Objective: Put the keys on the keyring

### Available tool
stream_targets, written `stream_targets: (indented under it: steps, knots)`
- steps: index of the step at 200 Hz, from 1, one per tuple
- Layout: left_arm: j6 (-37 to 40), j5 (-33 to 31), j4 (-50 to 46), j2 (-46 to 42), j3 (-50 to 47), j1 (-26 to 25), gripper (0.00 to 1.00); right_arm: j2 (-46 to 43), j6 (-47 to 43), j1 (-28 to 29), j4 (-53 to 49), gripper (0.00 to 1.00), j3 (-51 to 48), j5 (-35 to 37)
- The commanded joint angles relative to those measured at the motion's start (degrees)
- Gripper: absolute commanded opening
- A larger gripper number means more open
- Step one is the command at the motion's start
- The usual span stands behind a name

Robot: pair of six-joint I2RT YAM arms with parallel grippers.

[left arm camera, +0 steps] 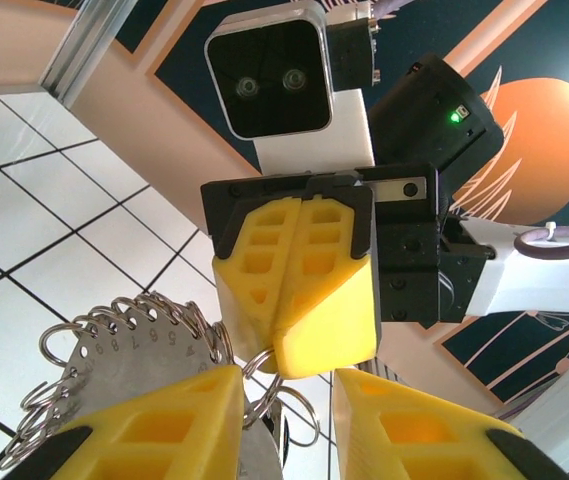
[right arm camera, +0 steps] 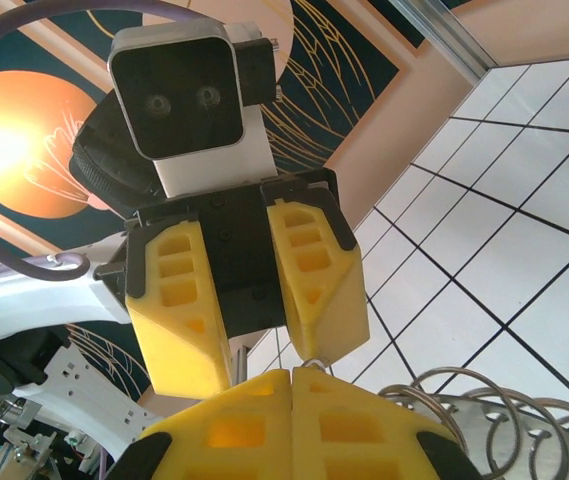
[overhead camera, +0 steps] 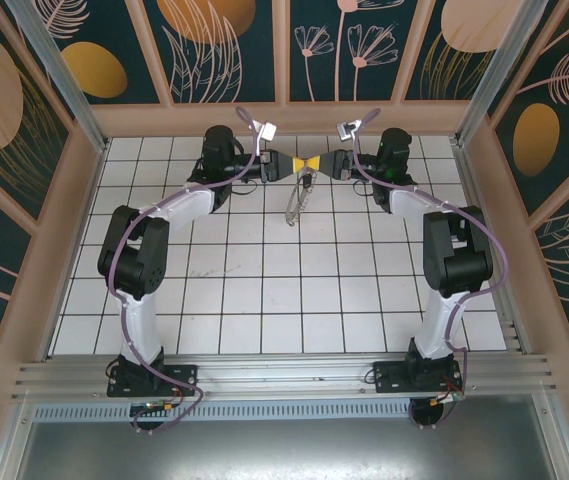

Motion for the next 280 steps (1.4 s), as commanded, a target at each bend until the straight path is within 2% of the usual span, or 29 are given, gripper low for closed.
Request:
stream_targets:
  steps: [1, 58, 91, 147, 198, 245, 260, 280]
  knots:
    - [-0.12, 0.49, 2.59, 1.10, -0.61, -0.20, 0.30, -0.03, 0.25, 0.31, 3.34, 0.00, 1.96, -1.13]
    - [-0.79, 1.33, 3.41, 1.10, -0.76, -0.51, 0.29, 0.21, 0.59, 0.72, 3.66, 0.00, 2.22, -0.78]
    - [-0.25, 0.21, 3.05, 1.19, -1.04, -0.46, 0.36, -0.06, 0.30, 0.67, 3.10, 0.00, 2.21, -1.20]
    - [1.10, -1.40, 1.73, 0.75, -0.53, -0.46, 0.38, -0.77, -1.08, 0.70, 1.41, 0.00, 1.64, -1.25]
    - [-0.82, 0.63, 4.52, 0.97, -1.22, -0.64, 0.31, -0.32, -0.05, 0.76, 2.45, 0.00, 2.19, -0.97]
    - [-0.60, 1.84, 5.31, 0.92, -2.10, -1.51, 0.30, 0.08, 0.32, 0.74, 2.64, 0.00, 2.73, -0.68]
    - [-0.60, 1.69, 5.48, 0.89, -2.32, -1.68, 0.26, 0.16, 0.33, 0.76, 2.66, 0.00, 2.76, -0.59]
    - [-0.72, 1.32, 5.85, 0.83, -2.29, -1.65, 0.25, 0.27, 0.33, 0.74, 2.79, 0.00, 2.67, -0.65]
